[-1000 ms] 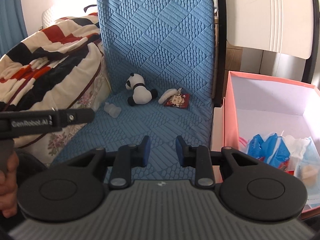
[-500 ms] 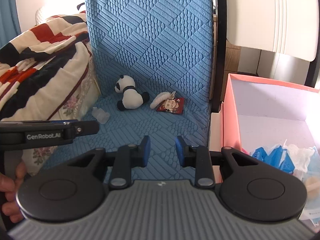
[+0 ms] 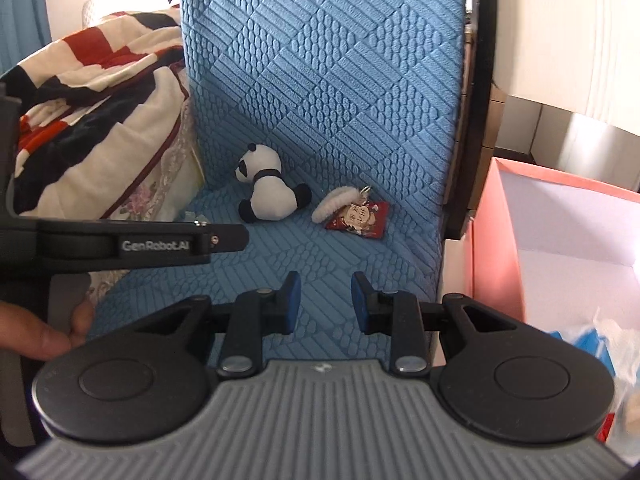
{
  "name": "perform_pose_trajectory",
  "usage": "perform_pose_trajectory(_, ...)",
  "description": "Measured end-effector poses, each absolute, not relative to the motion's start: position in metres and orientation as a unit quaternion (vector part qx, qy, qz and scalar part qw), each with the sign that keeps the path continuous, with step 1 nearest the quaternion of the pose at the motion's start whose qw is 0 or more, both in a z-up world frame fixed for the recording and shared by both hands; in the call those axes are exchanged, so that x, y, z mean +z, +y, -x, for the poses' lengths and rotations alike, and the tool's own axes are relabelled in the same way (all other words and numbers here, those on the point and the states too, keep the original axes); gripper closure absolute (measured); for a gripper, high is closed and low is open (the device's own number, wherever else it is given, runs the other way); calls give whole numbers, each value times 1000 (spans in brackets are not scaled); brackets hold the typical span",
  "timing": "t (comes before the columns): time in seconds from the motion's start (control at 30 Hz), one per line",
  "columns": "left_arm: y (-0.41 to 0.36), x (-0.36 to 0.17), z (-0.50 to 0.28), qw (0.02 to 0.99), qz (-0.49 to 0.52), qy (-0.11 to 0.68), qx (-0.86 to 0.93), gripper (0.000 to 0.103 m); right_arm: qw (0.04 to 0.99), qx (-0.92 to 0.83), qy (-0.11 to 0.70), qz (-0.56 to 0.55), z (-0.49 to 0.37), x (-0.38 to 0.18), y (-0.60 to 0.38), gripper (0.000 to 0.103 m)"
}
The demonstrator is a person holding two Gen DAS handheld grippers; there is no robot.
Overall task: Organize soft objects
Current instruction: 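Lower the left tool onto the panda plush while right approaches the red keychain packet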
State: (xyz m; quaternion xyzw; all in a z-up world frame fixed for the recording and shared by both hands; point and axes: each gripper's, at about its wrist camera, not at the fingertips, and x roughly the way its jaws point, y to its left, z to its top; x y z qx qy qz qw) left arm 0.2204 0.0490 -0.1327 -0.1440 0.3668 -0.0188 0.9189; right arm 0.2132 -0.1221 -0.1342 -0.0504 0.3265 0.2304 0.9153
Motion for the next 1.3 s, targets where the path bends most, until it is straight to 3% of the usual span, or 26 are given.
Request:
perform_pose_trajectory(0.3, 64, -145, -254, 918, 128, 375, 15, 50, 908, 241, 335, 71, -241, -143, -103, 72)
perform_pose_trajectory(0.87, 103, -162, -334, 891, 193, 409, 39, 49, 901, 244, 345, 99, -319, -164, -89, 72)
perform_pose_trajectory(1.2, 104, -175, -357, 884, 190, 426, 33, 46, 879, 244, 387, 136, -369, -198, -78, 72)
perform_pose_trajectory(1.27, 105, -177, -360, 884, 186, 427, 38, 40, 877, 242, 391, 138, -378, -203, -76, 46)
perform_pose_trajectory(1.3, 106, -178, -362, 885, 184, 426, 39, 40, 879, 240, 386, 142, -381, -203, -74, 40)
